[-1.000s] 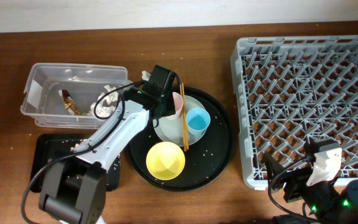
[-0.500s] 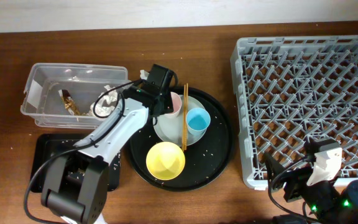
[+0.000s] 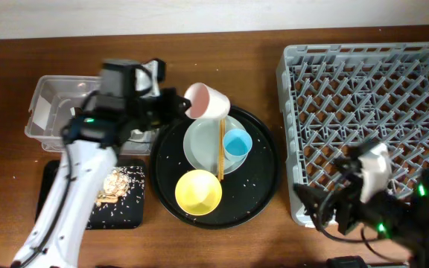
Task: Sort waste into correct bins and load items into the dishwasher rack
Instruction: 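Grasp the pink cup with the left gripper and lift it, then pass the pink cup from the left gripper to the right gripper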
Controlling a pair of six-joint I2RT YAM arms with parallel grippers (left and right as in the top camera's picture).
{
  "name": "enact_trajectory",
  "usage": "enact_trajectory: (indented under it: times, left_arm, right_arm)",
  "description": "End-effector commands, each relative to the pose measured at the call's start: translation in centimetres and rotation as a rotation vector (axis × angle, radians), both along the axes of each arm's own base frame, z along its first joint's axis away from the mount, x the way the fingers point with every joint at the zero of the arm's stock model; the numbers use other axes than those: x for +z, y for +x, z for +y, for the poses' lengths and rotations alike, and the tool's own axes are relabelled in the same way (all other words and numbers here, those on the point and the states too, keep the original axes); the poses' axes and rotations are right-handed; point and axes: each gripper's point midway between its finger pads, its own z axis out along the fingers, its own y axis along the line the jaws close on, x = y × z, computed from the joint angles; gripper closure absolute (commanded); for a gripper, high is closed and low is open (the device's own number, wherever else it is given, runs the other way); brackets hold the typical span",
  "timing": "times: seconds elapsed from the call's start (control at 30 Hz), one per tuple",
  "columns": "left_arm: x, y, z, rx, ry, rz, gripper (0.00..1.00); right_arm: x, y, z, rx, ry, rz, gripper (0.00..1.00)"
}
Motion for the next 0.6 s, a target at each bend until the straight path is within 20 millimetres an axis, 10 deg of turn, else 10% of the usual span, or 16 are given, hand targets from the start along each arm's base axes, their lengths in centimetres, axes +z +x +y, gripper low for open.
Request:
enact_trajectory:
  times: [0.0, 0.17, 0.3, 0.57]
  left_arm:
    - [6.2, -4.1, -1.7, -0.339, -0.350, -0.063, 1.00]
    - [8.3, -6.5, -1.9, -0.520, -0.459, -0.166, 1.00]
    - [8.3, -7.5, -2.9, -0.569, -0.470, -0.166, 1.00]
    - [8.8, -9.7, -5.1, -0.671, -0.507, -0.147, 1.00]
  right_arm:
    - [1.8, -1.1, 4.3, 0.362, 0.141, -0.023, 0.02]
    - [1.4, 1.4, 5.7, 0.448, 0.275, 0.096, 0.01]
    - [1.2, 2.4, 6.2, 0.497, 0.335, 0.138, 0.24]
    - [3.6, 1.8, 6.8, 0.623, 0.398, 0.001, 0.07]
